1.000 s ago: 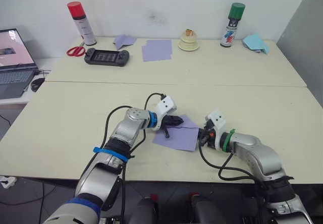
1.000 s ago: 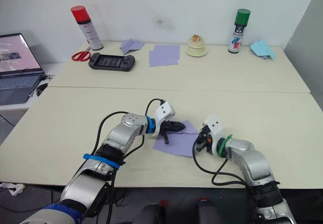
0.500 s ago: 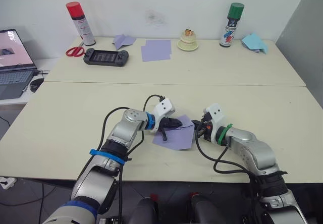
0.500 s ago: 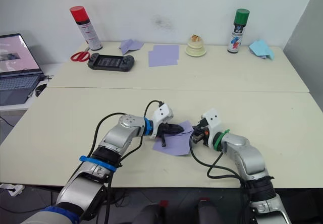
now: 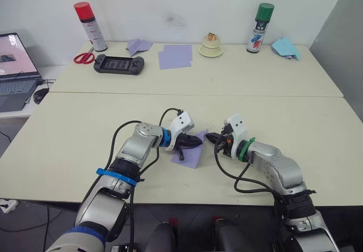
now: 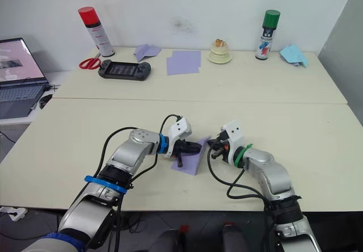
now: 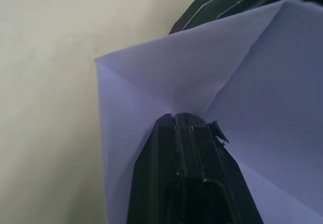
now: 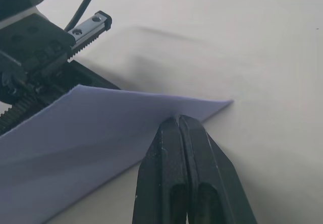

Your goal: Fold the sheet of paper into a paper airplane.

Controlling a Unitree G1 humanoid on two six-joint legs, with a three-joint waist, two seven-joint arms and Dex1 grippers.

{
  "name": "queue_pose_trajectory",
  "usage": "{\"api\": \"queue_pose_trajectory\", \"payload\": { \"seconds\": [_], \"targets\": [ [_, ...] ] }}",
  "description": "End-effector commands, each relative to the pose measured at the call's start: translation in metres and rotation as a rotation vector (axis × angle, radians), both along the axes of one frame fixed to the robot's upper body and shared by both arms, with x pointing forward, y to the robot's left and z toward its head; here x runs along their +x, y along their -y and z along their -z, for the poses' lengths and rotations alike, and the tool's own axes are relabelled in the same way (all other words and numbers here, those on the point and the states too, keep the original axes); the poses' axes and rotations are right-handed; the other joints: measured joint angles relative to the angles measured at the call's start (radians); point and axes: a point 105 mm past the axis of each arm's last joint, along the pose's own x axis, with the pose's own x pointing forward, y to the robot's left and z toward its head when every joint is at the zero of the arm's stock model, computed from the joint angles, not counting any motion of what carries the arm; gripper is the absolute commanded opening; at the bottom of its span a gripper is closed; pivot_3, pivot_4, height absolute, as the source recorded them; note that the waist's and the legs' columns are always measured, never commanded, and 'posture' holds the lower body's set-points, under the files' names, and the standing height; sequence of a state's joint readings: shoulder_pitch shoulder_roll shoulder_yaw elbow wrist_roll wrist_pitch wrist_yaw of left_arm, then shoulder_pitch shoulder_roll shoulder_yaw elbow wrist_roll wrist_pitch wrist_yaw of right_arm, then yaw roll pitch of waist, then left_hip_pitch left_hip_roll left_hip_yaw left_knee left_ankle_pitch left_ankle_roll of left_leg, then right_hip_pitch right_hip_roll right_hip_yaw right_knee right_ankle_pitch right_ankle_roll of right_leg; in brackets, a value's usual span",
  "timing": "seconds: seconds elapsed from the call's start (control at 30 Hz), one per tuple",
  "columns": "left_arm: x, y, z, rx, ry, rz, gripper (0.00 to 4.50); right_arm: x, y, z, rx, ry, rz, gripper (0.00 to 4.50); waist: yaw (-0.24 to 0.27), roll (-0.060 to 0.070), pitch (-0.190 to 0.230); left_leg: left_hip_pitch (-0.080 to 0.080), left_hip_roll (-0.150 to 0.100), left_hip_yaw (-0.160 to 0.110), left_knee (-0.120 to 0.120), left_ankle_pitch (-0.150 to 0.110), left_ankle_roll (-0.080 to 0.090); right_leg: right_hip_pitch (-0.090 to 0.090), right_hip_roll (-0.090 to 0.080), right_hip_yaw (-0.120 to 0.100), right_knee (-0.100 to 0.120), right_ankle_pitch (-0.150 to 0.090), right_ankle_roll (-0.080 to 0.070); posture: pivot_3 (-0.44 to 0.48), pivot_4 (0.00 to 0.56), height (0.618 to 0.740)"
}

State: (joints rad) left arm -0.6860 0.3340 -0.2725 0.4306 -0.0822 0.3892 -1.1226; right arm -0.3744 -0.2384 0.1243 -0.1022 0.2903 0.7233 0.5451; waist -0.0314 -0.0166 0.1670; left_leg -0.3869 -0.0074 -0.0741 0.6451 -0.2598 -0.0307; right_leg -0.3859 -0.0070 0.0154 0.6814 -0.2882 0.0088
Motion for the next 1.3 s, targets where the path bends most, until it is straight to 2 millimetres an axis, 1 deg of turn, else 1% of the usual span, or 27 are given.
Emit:
{"api": "queue_pose_trajectory", "payload": {
  "seconds": [0.03,0.23,0.33,0.4,0.57,0.83,1.03,1.13,1.2,1.3],
  "targets": [
    [-0.003,0.006,-0.009,-0.042,0.018,0.028,0.04,0.002,-0.008,-0.012,0.013,0.053,-0.024,0.0,0.0,0.0,0.0,0.0,0.0,0.0,0.0,0.0,0.0,0.0,0.0,0.0,0.0,0.0,0.0,0.0,0.15,0.74],
    [-0.001,-0.001,-0.001,0.013,0.027,0.007,0.04,0.003,-0.009,-0.011,0.006,0.054,-0.033,0.0,0.0,0.0,0.0,0.0,0.0,0.0,0.0,0.0,0.0,0.0,0.0,0.0,0.0,0.0,0.0,0.0,0.15,0.74],
    [0.002,-0.008,0.001,0.039,0.034,-0.025,0.04,0.002,-0.01,-0.01,0.003,0.053,-0.04,0.0,0.0,0.0,0.0,0.0,0.0,0.0,0.0,0.0,0.0,0.0,0.0,0.0,0.0,0.0,0.0,0.0,0.15,0.74],
    [0.004,-0.017,0.0,0.044,0.038,-0.046,0.04,0.001,-0.013,-0.008,0.003,0.052,-0.048,0.0,-0.002,0.0,0.0,0.001,0.0,0.0,0.0,0.0,0.0,0.0,0.0,0.0,0.001,0.0,0.0,0.0,0.15,0.74],
    [0.001,-0.03,0.0,0.05,0.041,-0.06,0.04,0.001,-0.019,-0.007,0.003,0.057,-0.065,0.0,-0.005,0.0,0.0,0.002,0.002,0.0,0.0,0.0,0.0,0.0,0.001,0.0,0.001,0.0,0.0,0.0,0.15,0.74],
    [-0.001,-0.034,0.002,0.049,0.034,-0.075,0.04,0.002,-0.024,-0.002,-0.012,0.064,-0.083,0.0,-0.005,0.0,0.0,0.002,0.002,0.001,0.0,0.0,0.0,0.0,0.001,0.001,0.001,0.0,0.0,0.0,0.15,0.74],
    [0.002,-0.045,0.003,0.064,0.041,-0.108,0.04,0.007,-0.027,0.01,-0.057,0.082,-0.077,0.0,-0.01,0.0,0.0,0.002,0.002,0.001,0.0,0.0,0.0,0.0,0.002,0.001,0.002,0.0,0.0,0.0,0.15,0.74],
    [0.004,-0.055,0.0,0.071,0.054,-0.132,0.04,0.008,-0.028,0.011,-0.078,0.099,-0.088,0.0,-0.011,0.0,0.0,0.003,0.002,0.001,0.0,0.0,0.0,0.0,0.002,0.001,0.002,0.0,-0.001,0.0,0.15,0.74],
    [0.008,-0.065,-0.005,0.084,0.075,-0.157,0.04,0.007,-0.029,0.014,-0.094,0.102,-0.097,0.0,-0.013,0.0,0.0,0.003,0.002,0.0,0.0,0.0,0.0,0.0,0.002,0.001,0.002,0.0,-0.001,0.0,0.15,0.74],
    [0.018,-0.079,-0.021,0.065,0.111,-0.216,0.04,0.007,-0.029,0.017,-0.11,0.106,-0.106,0.0,-0.013,0.0,0.0,0.003,0.002,0.0,0.0,0.0,0.0,0.0,0.002,0.001,0.003,0.0,-0.001,0.0,0.15,0.74]
  ]
}}
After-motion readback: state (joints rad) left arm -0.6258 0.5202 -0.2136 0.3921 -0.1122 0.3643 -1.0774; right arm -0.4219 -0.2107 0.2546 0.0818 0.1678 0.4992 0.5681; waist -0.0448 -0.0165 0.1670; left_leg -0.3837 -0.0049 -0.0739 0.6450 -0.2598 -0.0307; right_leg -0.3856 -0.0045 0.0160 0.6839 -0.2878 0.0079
